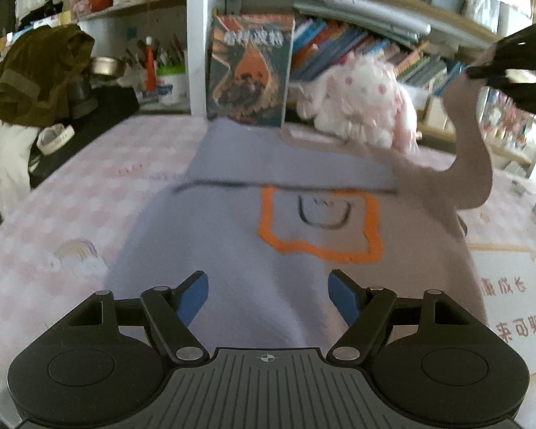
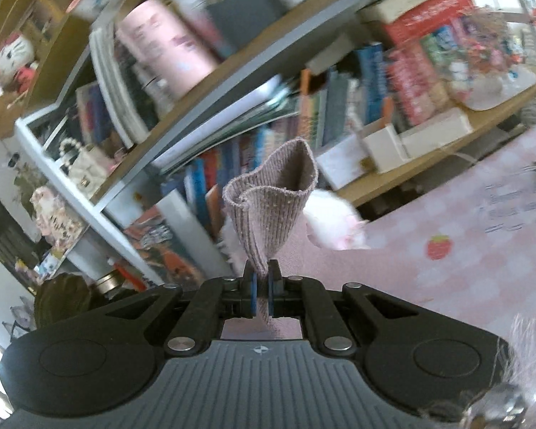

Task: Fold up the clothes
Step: 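Lift the mauve sleeve with the right gripper, lay it across the body, release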

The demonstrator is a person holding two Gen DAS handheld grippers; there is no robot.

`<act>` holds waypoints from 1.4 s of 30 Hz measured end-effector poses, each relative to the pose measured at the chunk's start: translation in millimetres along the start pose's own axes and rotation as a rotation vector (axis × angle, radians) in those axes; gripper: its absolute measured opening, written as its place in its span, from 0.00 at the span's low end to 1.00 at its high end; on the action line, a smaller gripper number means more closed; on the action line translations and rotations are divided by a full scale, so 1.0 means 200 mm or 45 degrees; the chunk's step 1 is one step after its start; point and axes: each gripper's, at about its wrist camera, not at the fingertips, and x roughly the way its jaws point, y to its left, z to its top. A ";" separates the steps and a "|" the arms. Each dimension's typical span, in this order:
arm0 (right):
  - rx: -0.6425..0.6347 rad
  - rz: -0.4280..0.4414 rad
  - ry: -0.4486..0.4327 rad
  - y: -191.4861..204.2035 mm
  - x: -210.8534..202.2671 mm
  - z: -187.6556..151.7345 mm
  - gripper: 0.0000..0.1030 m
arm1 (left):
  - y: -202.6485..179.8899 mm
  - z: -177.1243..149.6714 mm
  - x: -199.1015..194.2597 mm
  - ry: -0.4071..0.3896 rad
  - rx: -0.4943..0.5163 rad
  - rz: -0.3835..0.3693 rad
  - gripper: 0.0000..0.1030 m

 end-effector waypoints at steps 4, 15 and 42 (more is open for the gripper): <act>-0.012 0.012 0.013 0.20 0.10 -0.07 0.05 | 0.15 0.02 0.00 -0.033 0.011 -0.046 0.77; -0.182 -0.023 0.037 0.68 0.39 -0.32 0.05 | 0.48 0.04 0.02 -0.055 0.027 -0.101 0.77; -0.405 -0.116 0.406 0.72 0.67 -0.79 0.56 | 0.70 0.07 0.12 -0.001 0.120 -0.198 0.77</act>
